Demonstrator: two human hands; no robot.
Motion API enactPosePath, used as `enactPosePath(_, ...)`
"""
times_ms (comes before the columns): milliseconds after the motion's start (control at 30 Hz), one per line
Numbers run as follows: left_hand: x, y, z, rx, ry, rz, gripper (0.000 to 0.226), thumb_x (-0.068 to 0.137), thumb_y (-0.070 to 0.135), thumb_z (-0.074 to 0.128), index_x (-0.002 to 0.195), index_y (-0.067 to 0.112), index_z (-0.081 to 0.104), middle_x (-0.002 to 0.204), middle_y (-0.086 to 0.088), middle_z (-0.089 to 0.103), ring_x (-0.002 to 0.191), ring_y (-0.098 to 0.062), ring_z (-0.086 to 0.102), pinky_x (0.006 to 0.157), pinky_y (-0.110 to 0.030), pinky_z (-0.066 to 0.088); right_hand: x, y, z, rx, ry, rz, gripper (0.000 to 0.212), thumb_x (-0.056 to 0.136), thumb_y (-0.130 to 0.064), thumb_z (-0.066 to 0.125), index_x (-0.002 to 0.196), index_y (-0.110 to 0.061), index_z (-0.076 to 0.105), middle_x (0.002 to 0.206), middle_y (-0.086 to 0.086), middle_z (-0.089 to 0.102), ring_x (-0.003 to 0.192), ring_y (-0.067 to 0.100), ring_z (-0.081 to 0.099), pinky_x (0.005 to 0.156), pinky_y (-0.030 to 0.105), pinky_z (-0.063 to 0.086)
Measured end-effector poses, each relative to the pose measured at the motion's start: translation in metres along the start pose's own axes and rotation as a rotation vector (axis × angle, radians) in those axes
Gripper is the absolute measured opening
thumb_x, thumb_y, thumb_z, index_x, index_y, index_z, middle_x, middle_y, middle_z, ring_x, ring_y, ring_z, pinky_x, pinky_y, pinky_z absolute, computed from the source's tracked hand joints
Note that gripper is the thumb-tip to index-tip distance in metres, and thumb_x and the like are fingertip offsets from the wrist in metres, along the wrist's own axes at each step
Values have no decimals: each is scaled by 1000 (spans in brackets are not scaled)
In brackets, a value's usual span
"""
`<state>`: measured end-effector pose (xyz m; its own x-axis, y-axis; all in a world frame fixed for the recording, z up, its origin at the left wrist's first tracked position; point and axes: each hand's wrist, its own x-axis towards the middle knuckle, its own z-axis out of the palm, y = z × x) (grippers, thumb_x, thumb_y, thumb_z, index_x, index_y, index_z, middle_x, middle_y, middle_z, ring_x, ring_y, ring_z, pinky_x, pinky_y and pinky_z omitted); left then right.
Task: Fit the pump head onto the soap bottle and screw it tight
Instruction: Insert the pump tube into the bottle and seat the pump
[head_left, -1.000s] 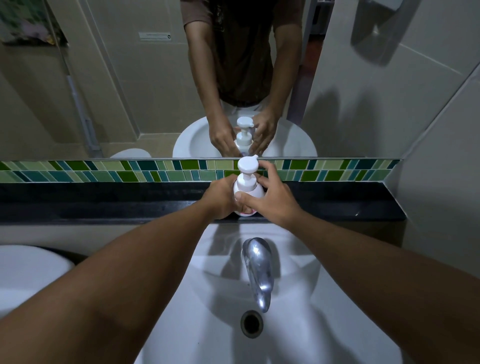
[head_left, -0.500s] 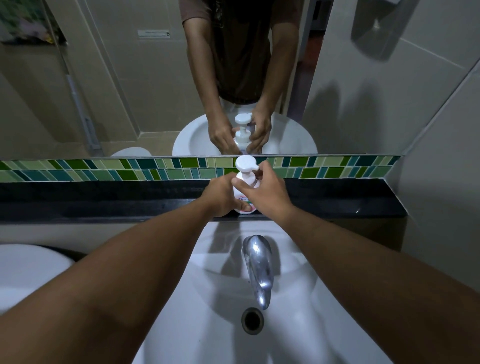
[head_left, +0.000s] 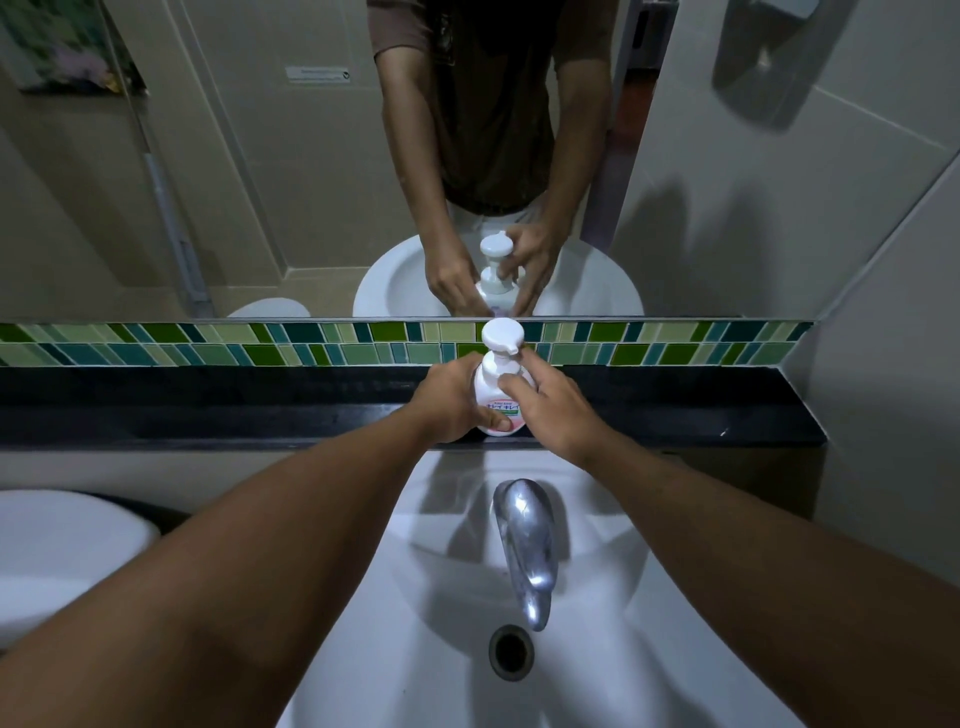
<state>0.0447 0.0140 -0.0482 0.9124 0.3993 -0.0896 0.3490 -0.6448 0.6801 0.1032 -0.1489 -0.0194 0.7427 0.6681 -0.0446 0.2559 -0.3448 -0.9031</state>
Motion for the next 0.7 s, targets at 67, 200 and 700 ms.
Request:
enactPosePath(67, 1, 0, 0, 4, -3, -2, 73, 57, 31, 102, 121, 25, 67, 111, 3, 76, 101, -21, 69, 92, -36, 55, 0, 1, 0, 12, 17, 4, 33, 105, -30, 52, 136, -35, 63, 120, 1, 71, 106, 18, 66, 88, 29, 45)
enactPosePath(200, -1, 3, -1, -4, -3, 4, 74, 57, 31, 102, 122, 26, 67, 113, 3, 76, 103, -22, 68, 93, -37, 56, 4, -5, 7, 30, 143, 16, 30, 93, -39, 72, 118, -25, 61, 107, -7, 74, 99, 16, 70, 83, 31, 53)
enactPosePath(700, 1, -2, 1, -10, 10, 7, 76, 57, 33, 102, 124, 25, 66, 113, 1, 75, 103, -24, 68, 93, -39, 55, 12, -6, -11, -103, -76, 25, 44, 99, -37, 57, 143, -38, 58, 134, -2, 69, 123, 21, 64, 111, 42, 46)
